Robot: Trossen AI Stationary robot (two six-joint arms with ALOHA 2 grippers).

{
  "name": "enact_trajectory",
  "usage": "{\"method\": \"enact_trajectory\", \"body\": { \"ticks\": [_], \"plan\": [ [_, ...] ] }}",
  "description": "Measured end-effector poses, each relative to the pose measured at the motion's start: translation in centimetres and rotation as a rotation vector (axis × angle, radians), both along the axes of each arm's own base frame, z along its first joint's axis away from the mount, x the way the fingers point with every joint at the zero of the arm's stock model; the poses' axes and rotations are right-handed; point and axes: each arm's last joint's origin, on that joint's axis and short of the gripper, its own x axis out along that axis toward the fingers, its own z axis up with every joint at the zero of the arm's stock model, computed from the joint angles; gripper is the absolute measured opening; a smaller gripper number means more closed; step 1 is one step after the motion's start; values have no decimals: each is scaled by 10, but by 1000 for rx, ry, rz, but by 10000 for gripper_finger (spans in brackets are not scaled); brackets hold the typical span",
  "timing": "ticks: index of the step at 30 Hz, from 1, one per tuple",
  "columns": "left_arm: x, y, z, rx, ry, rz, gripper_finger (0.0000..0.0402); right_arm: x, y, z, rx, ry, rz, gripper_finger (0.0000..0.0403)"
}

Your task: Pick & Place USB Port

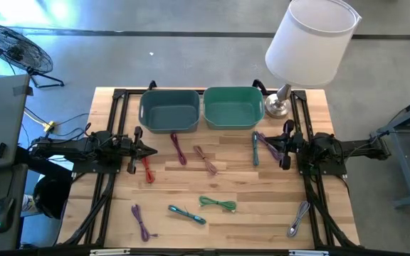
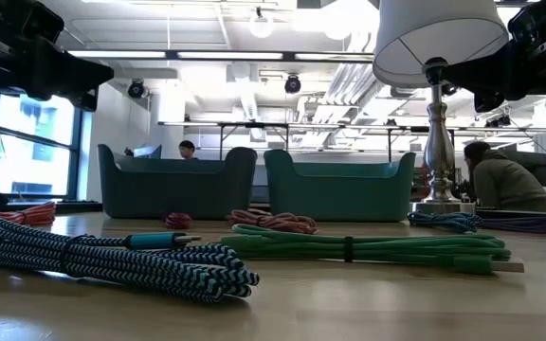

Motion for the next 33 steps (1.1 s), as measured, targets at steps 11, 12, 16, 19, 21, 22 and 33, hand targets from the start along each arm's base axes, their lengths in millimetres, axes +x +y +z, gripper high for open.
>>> {"method": "enact_trajectory", "body": {
  "ticks": [11,12,16,19,21,22,33],
  "plan": [
    [0,0,0,0,0,0,1,0,0,-1,0,6,0,0],
    [0,0,0,0,0,0,1,0,0,0,0,6,0,0],
    [0,0,0,0,0,0,1,0,0,-1,34,0,4,0],
    [0,0,0,0,0,0,1,0,0,-2,54,12,7,0],
    [0,0,0,0,0,0,1,0,0,-4,55,29,3,0],
    [0,0,0,0,0,0,1,0,0,-5,54,36,0,0],
    [0,0,0,-1,-2,-8,1,0,0,-6,21,59,3,0]
  ]
}}
